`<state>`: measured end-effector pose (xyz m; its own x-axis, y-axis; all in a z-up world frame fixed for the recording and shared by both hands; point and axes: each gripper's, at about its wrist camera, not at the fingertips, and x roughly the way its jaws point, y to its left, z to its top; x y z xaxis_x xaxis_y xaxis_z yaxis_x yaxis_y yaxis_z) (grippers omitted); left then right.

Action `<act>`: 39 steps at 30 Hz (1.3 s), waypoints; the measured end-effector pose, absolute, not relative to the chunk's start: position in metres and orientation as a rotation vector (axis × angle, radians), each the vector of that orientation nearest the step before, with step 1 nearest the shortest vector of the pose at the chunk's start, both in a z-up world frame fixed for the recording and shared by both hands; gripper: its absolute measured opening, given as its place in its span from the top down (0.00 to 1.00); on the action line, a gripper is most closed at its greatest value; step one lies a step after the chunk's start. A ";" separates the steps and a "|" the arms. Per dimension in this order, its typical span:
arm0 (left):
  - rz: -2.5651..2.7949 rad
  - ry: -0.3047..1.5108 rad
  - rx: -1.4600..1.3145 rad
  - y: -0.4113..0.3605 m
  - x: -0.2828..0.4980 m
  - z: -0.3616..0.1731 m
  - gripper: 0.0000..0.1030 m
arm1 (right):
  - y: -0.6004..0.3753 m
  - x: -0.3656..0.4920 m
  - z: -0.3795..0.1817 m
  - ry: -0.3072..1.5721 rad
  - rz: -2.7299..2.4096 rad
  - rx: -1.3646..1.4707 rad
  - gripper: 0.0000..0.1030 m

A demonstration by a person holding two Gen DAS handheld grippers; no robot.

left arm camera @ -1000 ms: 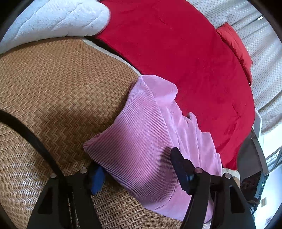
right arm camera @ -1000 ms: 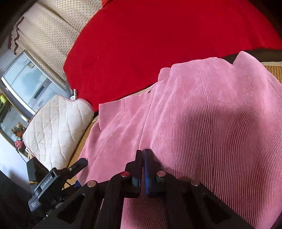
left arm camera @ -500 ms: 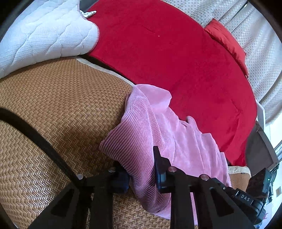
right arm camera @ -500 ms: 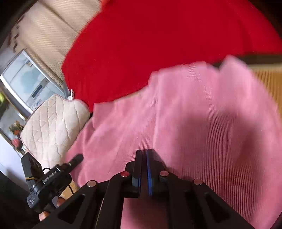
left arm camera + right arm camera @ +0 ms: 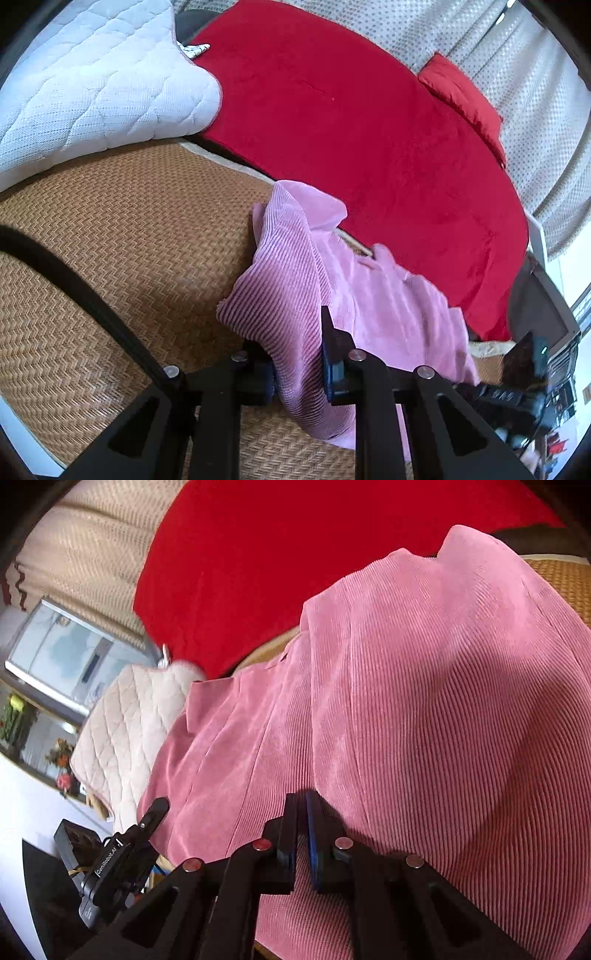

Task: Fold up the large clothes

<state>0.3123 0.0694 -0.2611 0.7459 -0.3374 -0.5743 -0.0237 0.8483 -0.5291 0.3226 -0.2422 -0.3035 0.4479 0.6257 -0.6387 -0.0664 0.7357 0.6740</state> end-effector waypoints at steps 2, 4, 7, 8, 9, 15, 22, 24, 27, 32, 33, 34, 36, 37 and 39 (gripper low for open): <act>-0.169 0.741 -0.531 0.070 0.319 -0.265 0.67 | -0.240 0.325 -0.295 1.025 0.453 0.612 0.93; -0.164 0.780 -0.564 0.068 0.329 -0.273 0.49 | -0.238 0.326 -0.281 0.958 0.463 0.609 0.90; -0.157 0.778 -0.579 0.063 0.335 -0.276 0.46 | -0.228 0.328 -0.268 0.884 0.468 0.588 0.90; -0.154 0.775 -0.564 0.060 0.338 -0.276 0.46 | -0.223 0.331 -0.268 0.867 0.479 0.599 0.90; -0.147 0.768 -0.557 0.059 0.341 -0.276 0.46 | -0.218 0.334 -0.268 0.864 0.488 0.604 0.90; -0.073 0.717 -0.391 0.041 0.345 -0.270 0.69 | -0.203 0.354 -0.303 0.963 0.415 0.582 0.99; -0.032 0.648 -0.173 0.012 0.335 -0.252 0.72 | -0.202 0.349 -0.302 0.950 0.442 0.551 0.98; -0.014 0.664 -0.153 0.010 0.339 -0.253 0.72 | -0.197 0.352 -0.300 0.948 0.436 0.540 0.98; -0.004 0.683 -0.141 0.010 0.340 -0.255 0.72 | -0.205 0.352 -0.302 0.951 0.438 0.544 0.98; 0.016 0.700 -0.114 0.012 0.339 -0.249 0.72 | -0.205 0.352 -0.301 0.950 0.437 0.534 0.98; 0.021 0.706 -0.112 0.013 0.338 -0.249 0.72 | -0.204 0.352 -0.301 0.950 0.437 0.533 0.98; 0.026 0.713 -0.111 0.014 0.337 -0.250 0.72 | -0.202 0.352 -0.301 0.951 0.438 0.532 0.98; 0.036 0.726 -0.105 0.007 0.326 -0.249 0.72 | -0.202 0.352 -0.300 0.951 0.438 0.534 0.98; 0.040 0.731 -0.102 0.006 0.326 -0.249 0.72 | -0.202 0.352 -0.300 0.951 0.439 0.534 0.98; 0.055 0.752 -0.085 0.004 0.326 -0.251 0.72 | -0.201 0.352 -0.300 0.951 0.439 0.533 0.98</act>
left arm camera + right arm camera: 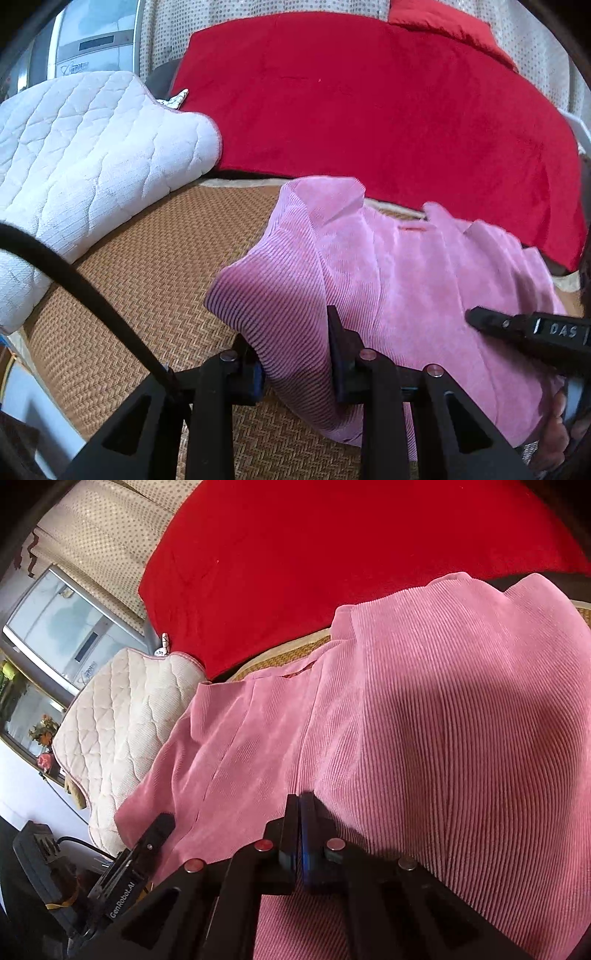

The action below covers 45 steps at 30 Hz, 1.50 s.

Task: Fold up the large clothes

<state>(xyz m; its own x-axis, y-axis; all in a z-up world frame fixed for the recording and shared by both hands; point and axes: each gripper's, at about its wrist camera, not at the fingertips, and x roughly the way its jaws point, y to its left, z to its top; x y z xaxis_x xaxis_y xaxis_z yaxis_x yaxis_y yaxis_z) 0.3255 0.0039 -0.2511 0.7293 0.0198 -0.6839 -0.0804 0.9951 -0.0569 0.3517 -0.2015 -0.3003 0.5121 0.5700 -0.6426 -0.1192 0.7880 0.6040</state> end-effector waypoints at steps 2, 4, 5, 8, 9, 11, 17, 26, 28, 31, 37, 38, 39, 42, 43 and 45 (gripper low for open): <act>0.067 0.777 -0.068 0.002 0.325 -0.254 0.72 | -0.201 0.352 -0.301 0.952 0.440 0.534 0.98; 0.073 0.790 -0.055 0.001 0.325 -0.255 0.71 | -0.202 0.352 -0.301 0.953 0.442 0.532 0.98; 0.074 0.794 -0.051 0.000 0.324 -0.255 0.71 | -0.202 0.353 -0.301 0.953 0.442 0.531 0.98; 0.077 0.805 -0.042 -0.001 0.323 -0.255 0.71 | -0.202 0.353 -0.301 0.954 0.443 0.530 0.98; 0.077 0.808 -0.041 -0.001 0.322 -0.255 0.71 | -0.202 0.353 -0.301 0.955 0.444 0.530 0.98; 0.078 0.809 -0.040 -0.001 0.322 -0.255 0.71 | -0.202 0.354 -0.301 0.956 0.445 0.532 0.98; 0.080 0.813 -0.042 -0.001 0.322 -0.255 0.71 | -0.202 0.354 -0.301 0.960 0.448 0.527 0.98; -0.026 0.857 -0.269 0.023 0.338 -0.268 0.47 | -0.201 0.353 -0.301 0.954 0.448 0.521 0.98; -0.045 0.842 -0.314 0.028 0.338 -0.268 0.57 | -0.201 0.352 -0.300 0.951 0.446 0.516 0.98; -0.060 0.816 -0.349 0.032 0.336 -0.265 0.70 | -0.201 0.353 -0.300 0.954 0.446 0.520 0.98; -0.065 0.761 -0.261 0.019 0.326 -0.252 0.75 | -0.202 0.351 -0.292 0.956 0.441 0.546 0.98; -0.069 0.750 -0.245 0.018 0.325 -0.249 0.75 | -0.202 0.348 -0.287 0.942 0.436 0.537 0.96; -0.074 0.735 -0.225 0.015 0.323 -0.245 0.75 | -0.201 0.346 -0.284 0.931 0.434 0.527 0.94; -0.102 0.684 -0.152 0.005 0.316 -0.229 0.76 | -0.201 0.347 -0.295 0.944 0.429 0.523 0.95; -0.114 0.670 -0.123 -0.001 0.313 -0.222 0.76 | -0.203 0.349 -0.302 0.952 0.437 0.539 0.97; -0.145 0.644 -0.079 -0.012 0.306 -0.208 0.76 | -0.212 0.348 -0.298 0.966 0.470 0.569 0.98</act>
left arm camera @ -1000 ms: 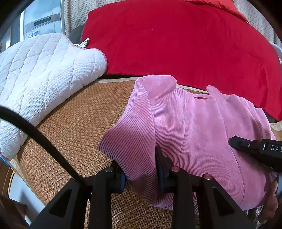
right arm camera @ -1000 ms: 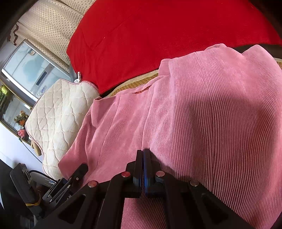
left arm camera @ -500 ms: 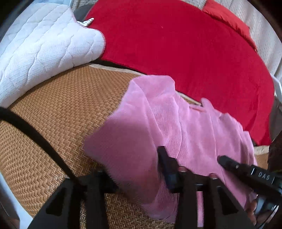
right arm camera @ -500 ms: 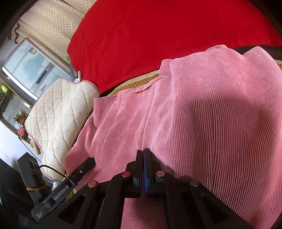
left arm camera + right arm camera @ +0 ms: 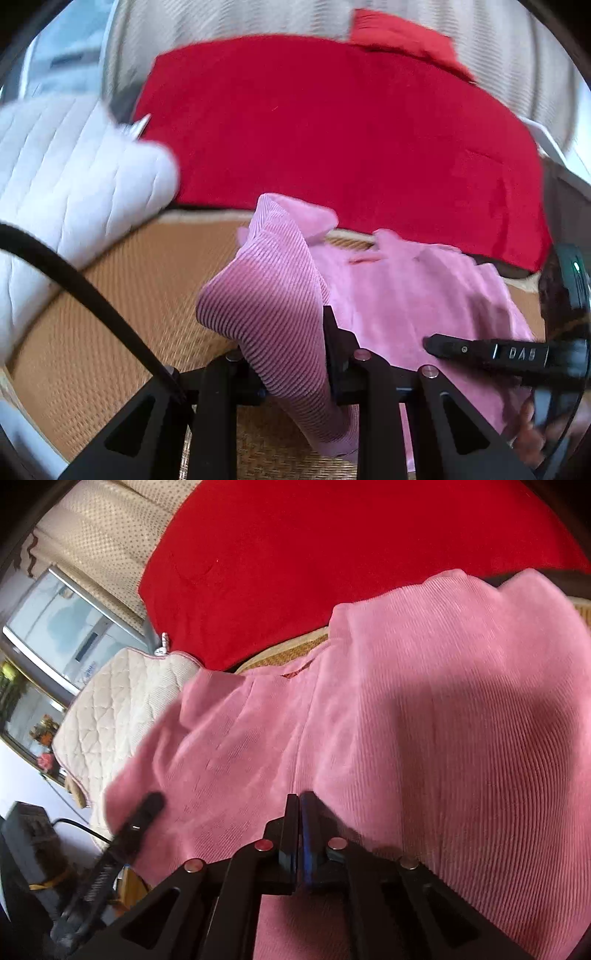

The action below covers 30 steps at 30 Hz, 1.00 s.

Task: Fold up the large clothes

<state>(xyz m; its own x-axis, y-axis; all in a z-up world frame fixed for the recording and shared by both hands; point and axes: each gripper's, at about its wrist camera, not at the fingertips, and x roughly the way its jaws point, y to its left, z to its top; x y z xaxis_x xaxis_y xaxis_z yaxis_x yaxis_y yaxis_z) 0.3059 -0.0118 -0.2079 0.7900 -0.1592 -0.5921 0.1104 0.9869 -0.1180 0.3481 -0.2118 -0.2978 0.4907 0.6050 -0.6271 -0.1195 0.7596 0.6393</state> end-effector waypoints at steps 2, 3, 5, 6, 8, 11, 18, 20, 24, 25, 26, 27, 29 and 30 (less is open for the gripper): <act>-0.196 0.605 -0.012 -0.030 0.296 -0.189 0.78 | -0.230 0.344 -0.291 0.963 0.509 0.659 0.92; -0.217 0.587 0.023 -0.041 0.293 -0.181 0.78 | -0.246 0.339 -0.286 0.939 0.509 0.706 0.92; -0.283 0.551 0.098 -0.070 0.282 -0.162 0.86 | -0.277 0.331 -0.278 0.884 0.473 0.747 0.91; -0.317 0.536 0.128 -0.082 0.276 -0.155 0.89 | -0.297 0.327 -0.275 0.855 0.452 0.773 0.91; -0.394 0.512 0.223 -0.122 0.262 -0.142 0.89 | -0.329 0.320 -0.277 0.822 0.432 0.839 0.91; -0.500 0.526 0.354 -0.185 0.248 -0.150 0.90 | -0.370 0.311 -0.285 0.798 0.443 0.970 0.91; -0.544 0.641 0.393 -0.223 0.242 -0.224 0.90 | -0.397 0.317 -0.306 0.844 0.597 1.174 0.89; -0.561 0.606 0.394 -0.215 0.231 -0.225 0.90 | -0.389 0.323 -0.304 0.882 0.602 1.144 0.68; -0.593 0.591 0.363 -0.197 0.222 -0.228 0.90 | -0.373 0.337 -0.299 0.879 0.625 1.117 0.12; -0.605 0.584 0.354 -0.193 0.221 -0.229 0.90 | -0.370 0.340 -0.297 0.876 0.629 1.111 0.12; -0.614 0.580 0.348 -0.192 0.222 -0.228 0.90 | -0.366 0.343 -0.295 0.869 0.641 1.100 0.12; -0.626 0.572 0.343 -0.189 0.221 -0.230 0.90 | -0.360 0.348 -0.294 0.881 0.642 1.074 0.12; -0.645 0.561 0.333 -0.184 0.219 -0.226 0.90 | -0.349 0.357 -0.294 0.907 0.616 1.033 0.12; -0.657 0.558 0.325 -0.180 0.220 -0.226 0.90 | -0.341 0.362 -0.295 0.914 0.617 1.014 0.12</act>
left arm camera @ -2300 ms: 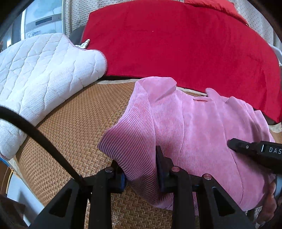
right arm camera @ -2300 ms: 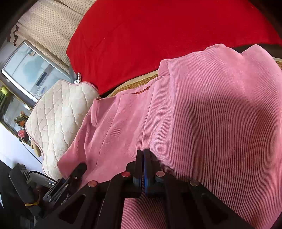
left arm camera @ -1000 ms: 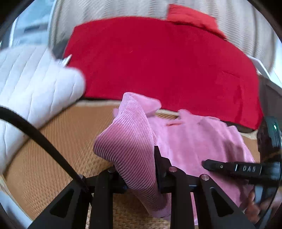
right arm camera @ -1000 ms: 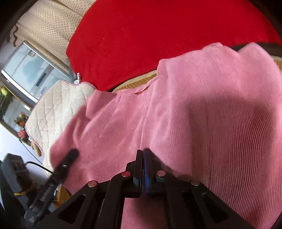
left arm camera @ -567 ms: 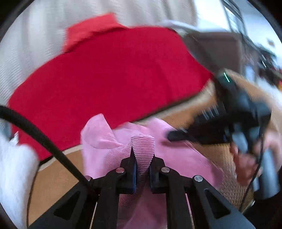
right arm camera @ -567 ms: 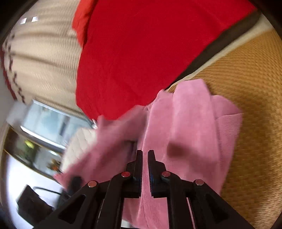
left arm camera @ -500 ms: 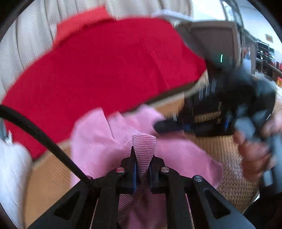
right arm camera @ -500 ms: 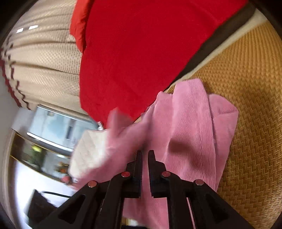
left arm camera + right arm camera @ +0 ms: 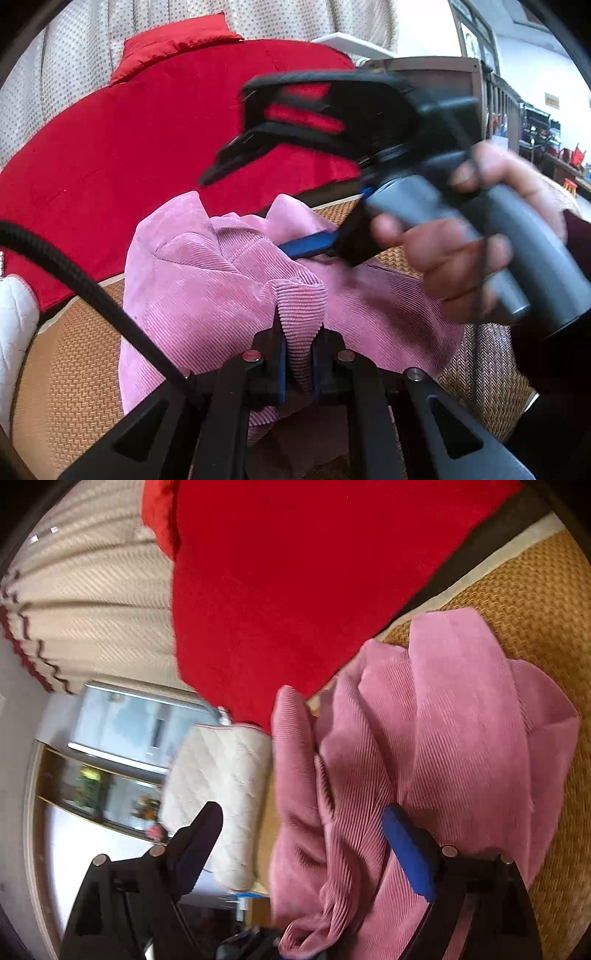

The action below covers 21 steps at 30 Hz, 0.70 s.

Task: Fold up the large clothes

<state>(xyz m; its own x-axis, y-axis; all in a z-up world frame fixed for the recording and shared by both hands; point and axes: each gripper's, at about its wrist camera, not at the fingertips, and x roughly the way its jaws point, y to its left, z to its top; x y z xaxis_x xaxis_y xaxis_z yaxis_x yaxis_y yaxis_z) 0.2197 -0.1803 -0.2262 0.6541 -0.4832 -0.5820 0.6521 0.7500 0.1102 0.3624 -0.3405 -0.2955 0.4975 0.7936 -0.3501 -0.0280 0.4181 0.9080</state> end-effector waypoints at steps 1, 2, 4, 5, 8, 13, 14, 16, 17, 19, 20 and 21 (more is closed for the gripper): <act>-0.675 0.559 0.310 -0.180 0.224 -0.224 0.90 | -0.334 0.367 -0.297 0.932 0.617 0.992 0.12; -0.693 0.561 0.297 -0.176 0.223 -0.224 0.90 | -0.323 0.372 -0.298 0.953 0.608 0.960 0.12; -0.761 0.572 0.288 -0.160 0.219 -0.217 0.90 | -0.309 0.376 -0.291 0.940 0.594 0.897 0.12; -0.795 0.578 0.275 -0.150 0.217 -0.211 0.90 | -0.301 0.377 -0.287 0.939 0.584 0.849 0.14; -0.898 0.561 0.180 -0.097 0.212 -0.184 0.90 | -0.286 0.376 -0.280 0.941 0.549 0.733 0.36; -0.708 0.678 -0.104 -0.006 0.263 -0.184 0.88 | -0.281 0.373 -0.276 0.927 0.520 0.687 0.58; -0.653 0.745 -0.187 0.010 0.278 -0.194 0.88 | -0.280 0.372 -0.275 0.930 0.522 0.697 0.54; -0.625 0.843 -0.271 0.021 0.291 -0.213 0.88 | -0.281 0.373 -0.278 0.942 0.535 0.744 0.44; -0.628 0.883 -0.289 0.018 0.294 -0.221 0.88 | -0.282 0.373 -0.278 0.936 0.559 0.777 0.28; -0.661 0.935 -0.267 0.002 0.291 -0.232 0.88 | -0.282 0.371 -0.275 0.917 0.596 0.826 0.16; -0.659 0.930 -0.237 -0.005 0.287 -0.233 0.88 | -0.279 0.370 -0.271 0.908 0.600 0.821 0.16; -0.654 0.917 -0.206 -0.010 0.283 -0.233 0.89 | -0.277 0.368 -0.269 0.908 0.600 0.806 0.14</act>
<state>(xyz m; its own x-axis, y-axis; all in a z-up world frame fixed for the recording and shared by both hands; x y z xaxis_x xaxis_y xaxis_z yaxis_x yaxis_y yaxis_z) 0.2827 -0.0101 -0.2331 0.4324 -0.6047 -0.6689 0.4352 0.7897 -0.4325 0.3681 -0.2771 -0.2693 0.4931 0.7459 -0.4479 -0.1188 0.5677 0.8146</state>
